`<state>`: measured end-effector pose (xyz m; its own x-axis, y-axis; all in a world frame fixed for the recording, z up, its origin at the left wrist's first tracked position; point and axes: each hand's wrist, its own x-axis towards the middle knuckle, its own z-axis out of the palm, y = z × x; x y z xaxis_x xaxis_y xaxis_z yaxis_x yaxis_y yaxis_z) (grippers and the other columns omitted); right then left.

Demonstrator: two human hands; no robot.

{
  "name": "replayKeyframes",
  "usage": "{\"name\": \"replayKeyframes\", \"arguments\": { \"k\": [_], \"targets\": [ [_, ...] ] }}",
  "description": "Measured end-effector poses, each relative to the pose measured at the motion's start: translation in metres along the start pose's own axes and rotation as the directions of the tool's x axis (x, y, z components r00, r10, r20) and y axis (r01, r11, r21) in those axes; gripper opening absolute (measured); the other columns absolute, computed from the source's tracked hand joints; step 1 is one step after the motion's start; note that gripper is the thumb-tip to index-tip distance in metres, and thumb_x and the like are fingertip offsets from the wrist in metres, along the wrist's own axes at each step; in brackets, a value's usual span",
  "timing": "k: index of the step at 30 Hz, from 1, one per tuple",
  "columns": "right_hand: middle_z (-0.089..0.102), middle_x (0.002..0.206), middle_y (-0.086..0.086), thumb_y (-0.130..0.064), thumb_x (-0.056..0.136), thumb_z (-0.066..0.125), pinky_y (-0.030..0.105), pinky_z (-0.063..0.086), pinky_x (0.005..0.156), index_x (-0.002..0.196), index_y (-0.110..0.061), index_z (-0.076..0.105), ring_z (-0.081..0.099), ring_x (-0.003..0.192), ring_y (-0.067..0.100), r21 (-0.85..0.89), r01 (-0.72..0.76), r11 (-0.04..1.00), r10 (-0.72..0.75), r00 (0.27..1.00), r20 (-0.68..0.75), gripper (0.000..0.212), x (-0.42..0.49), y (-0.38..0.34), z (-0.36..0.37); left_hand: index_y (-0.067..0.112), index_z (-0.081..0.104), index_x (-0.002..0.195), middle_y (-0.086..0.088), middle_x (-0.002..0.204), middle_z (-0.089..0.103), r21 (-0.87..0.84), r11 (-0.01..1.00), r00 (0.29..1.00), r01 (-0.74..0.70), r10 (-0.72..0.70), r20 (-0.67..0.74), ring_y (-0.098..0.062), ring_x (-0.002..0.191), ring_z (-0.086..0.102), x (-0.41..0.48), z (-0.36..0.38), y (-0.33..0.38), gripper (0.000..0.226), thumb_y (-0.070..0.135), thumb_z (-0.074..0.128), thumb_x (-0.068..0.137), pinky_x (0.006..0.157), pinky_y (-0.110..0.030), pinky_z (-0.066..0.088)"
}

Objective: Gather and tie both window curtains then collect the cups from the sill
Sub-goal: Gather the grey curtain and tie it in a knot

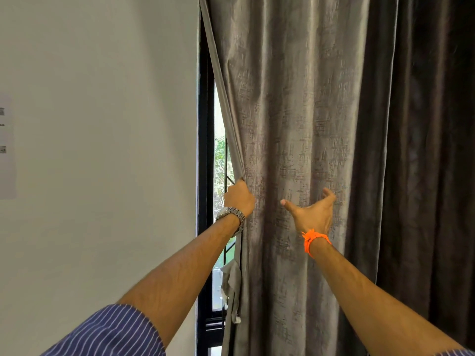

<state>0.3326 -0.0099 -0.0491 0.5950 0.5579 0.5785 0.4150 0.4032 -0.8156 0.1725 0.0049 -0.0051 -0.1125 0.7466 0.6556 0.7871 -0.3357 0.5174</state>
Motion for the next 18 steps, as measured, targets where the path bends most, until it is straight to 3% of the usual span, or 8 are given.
{"name": "replayKeyframes", "arguments": {
  "k": [4, 6, 8, 10, 13, 18],
  "targets": [
    [0.046, 0.142, 0.012, -0.040, 0.056, 0.090, 0.044, 0.042, 0.105, 0.143, -0.011, 0.029, 0.047, 0.128, 0.032, 0.014, -0.086, 0.996, 0.083, 0.986, 0.144, 0.109, 0.002, 0.008, 0.007, 0.001, 0.056, 0.111, -0.015, 0.096, 0.066, -0.001, 1.000, 1.000, -0.009, 0.009, 0.007, -0.024, 0.072, 0.058, -0.001, 0.004, 0.006, 0.020, 0.008, 0.046, 0.095, 0.062, -0.032, 0.051],
    [0.051, 0.139, 0.012, -0.034, 0.061, 0.089, 0.041, 0.042, 0.106, 0.141, -0.010, 0.036, 0.049, 0.128, 0.030, -0.002, -0.096, 0.995, 0.095, 0.981, 0.172, 0.099, 0.000, 0.008, 0.012, 0.000, 0.056, 0.112, -0.015, 0.096, 0.066, 0.002, 1.000, 1.000, -0.017, 0.017, 0.007, -0.023, 0.070, 0.056, -0.002, 0.005, 0.009, 0.021, 0.007, 0.045, 0.095, 0.057, -0.027, 0.045],
    [0.057, 0.132, 0.015, -0.028, 0.067, 0.086, 0.038, 0.043, 0.103, 0.137, -0.007, 0.045, 0.052, 0.124, 0.032, -0.041, -0.077, 0.996, 0.083, 0.980, 0.179, 0.084, -0.002, 0.007, 0.018, -0.001, 0.056, 0.110, -0.018, 0.100, 0.066, 0.001, 1.000, 1.000, -0.024, 0.024, 0.013, -0.028, 0.077, 0.061, -0.002, 0.006, 0.012, 0.020, 0.007, 0.046, 0.094, 0.062, -0.032, 0.048],
    [0.065, 0.118, 0.016, -0.022, 0.074, 0.080, 0.030, 0.048, 0.090, 0.126, -0.004, 0.057, 0.060, 0.113, 0.033, -0.091, -0.023, 0.996, 0.041, 0.978, 0.204, 0.060, -0.007, 0.005, 0.024, 0.000, 0.055, 0.109, -0.020, 0.103, 0.065, 0.009, 0.999, 0.999, -0.037, 0.036, 0.022, -0.034, 0.087, 0.064, -0.002, 0.007, 0.016, 0.020, 0.009, 0.046, 0.094, 0.068, -0.037, 0.048],
    [0.071, 0.095, 0.014, -0.012, 0.079, 0.071, 0.021, 0.043, 0.069, 0.103, -0.003, 0.067, 0.067, 0.090, 0.030, -0.111, 0.033, 0.993, -0.004, 0.969, 0.247, 0.026, -0.011, 0.000, 0.033, 0.000, 0.053, 0.111, -0.022, 0.105, 0.063, 0.004, 0.998, 0.997, -0.059, 0.059, 0.041, -0.036, 0.092, 0.062, -0.002, 0.010, 0.019, 0.022, 0.011, 0.043, 0.095, 0.067, -0.035, 0.042],
    [0.071, 0.094, 0.020, -0.008, 0.079, 0.064, 0.033, 0.053, 0.070, 0.096, 0.001, 0.068, 0.066, 0.087, 0.034, -0.173, 0.096, 0.980, -0.046, 0.962, 0.271, 0.019, -0.020, -0.011, 0.048, 0.000, 0.052, 0.112, -0.023, 0.109, 0.061, -0.038, 0.998, 0.995, -0.052, 0.055, 0.088, -0.039, 0.098, 0.060, 0.000, 0.008, 0.019, 0.022, 0.010, 0.041, 0.096, 0.078, -0.040, 0.047]
  ]
}}
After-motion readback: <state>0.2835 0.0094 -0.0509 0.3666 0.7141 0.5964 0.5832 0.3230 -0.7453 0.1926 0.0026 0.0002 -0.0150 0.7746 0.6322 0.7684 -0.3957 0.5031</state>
